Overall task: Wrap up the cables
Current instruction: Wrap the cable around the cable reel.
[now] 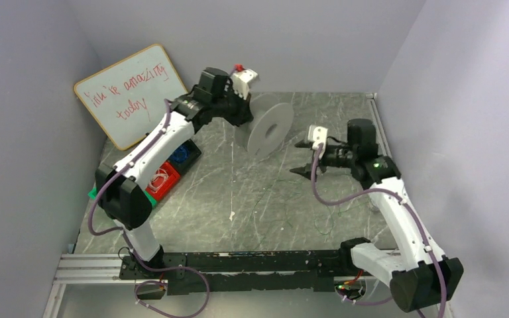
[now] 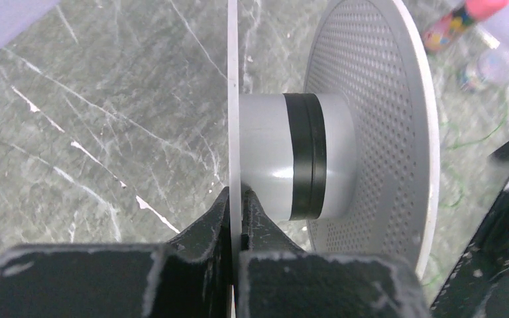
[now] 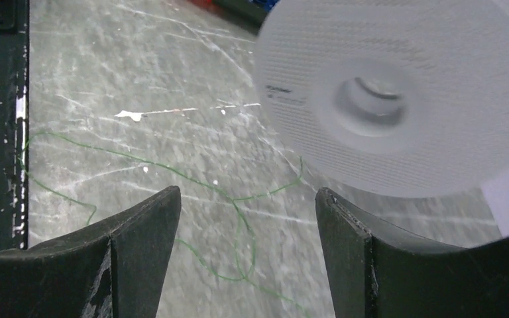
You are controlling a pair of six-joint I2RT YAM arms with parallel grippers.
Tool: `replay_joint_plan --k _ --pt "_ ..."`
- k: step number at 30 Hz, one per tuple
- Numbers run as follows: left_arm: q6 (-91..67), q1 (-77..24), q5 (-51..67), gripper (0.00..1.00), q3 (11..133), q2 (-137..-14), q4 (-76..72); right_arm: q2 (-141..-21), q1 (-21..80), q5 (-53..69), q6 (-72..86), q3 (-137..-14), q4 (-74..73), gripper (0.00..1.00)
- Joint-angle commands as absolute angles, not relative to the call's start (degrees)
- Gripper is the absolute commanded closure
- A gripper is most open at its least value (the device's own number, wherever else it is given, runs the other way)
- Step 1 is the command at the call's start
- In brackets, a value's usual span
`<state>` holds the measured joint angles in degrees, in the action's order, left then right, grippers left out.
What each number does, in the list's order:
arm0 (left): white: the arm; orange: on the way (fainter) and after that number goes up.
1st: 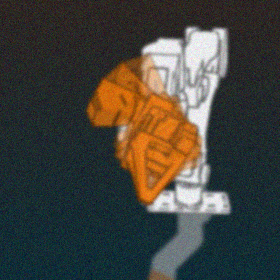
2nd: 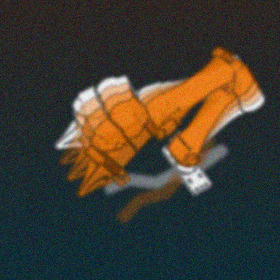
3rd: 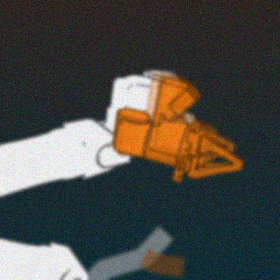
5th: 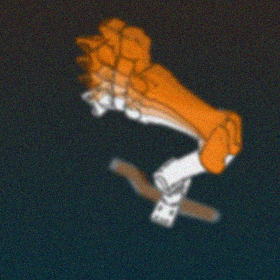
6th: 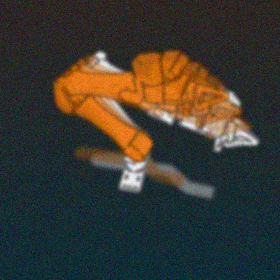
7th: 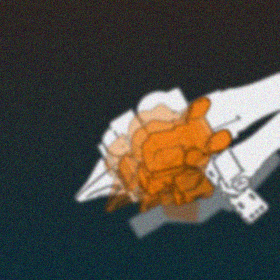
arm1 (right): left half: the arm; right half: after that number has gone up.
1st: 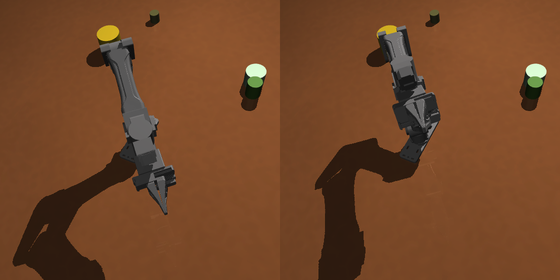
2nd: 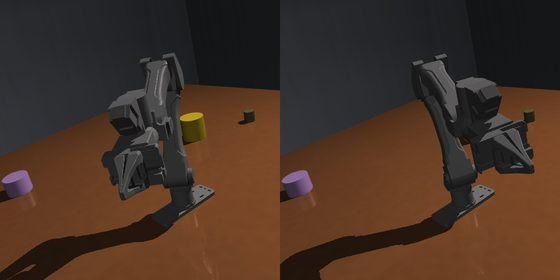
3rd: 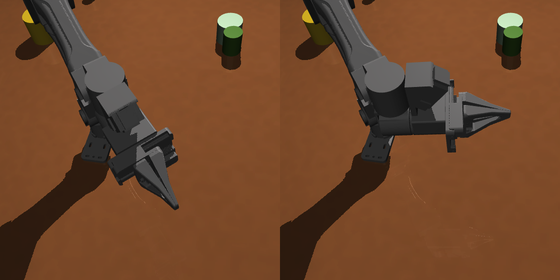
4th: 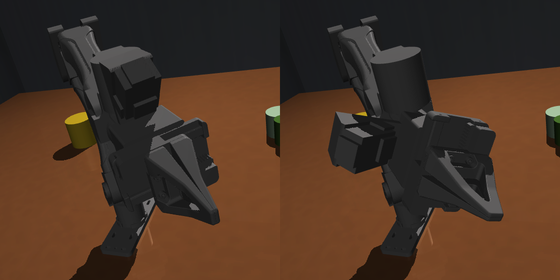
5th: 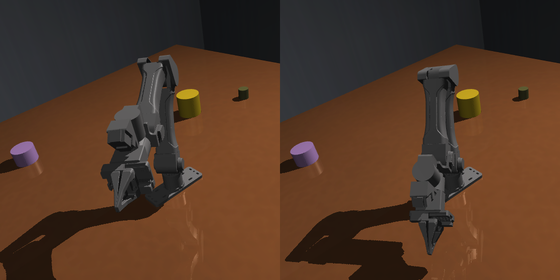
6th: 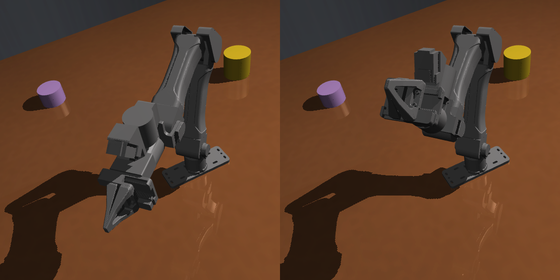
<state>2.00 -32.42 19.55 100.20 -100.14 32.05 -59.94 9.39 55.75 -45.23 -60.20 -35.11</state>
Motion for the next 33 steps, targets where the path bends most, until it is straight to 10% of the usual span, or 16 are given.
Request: replay_joint_plan --k 1,8,29,33 --pt "-8.6 -30.0 24.7 0.98 103.2 -93.8 27.8 -58.9 16.3 48.2 -36.8 -51.5 -13.3 0.22" --pt "-13.5 -26.5 29.4 0.98 102.7 -92.0 27.7 -63.2 19.4 41.3 -23.7 -43.1 11.5 0.22" --pt "-18.7 -22.3 37.2 0.98 103.3 -91.2 25.5 -82.4 22.6 40.1 -11.3 -38.8 25.8 0.26" --pt "-19.3 -21.9 38.0 0.98 102.8 -90.7 24.9 -84.9 22.6 41.0 -10.9 -39.9 25.2 0.48"
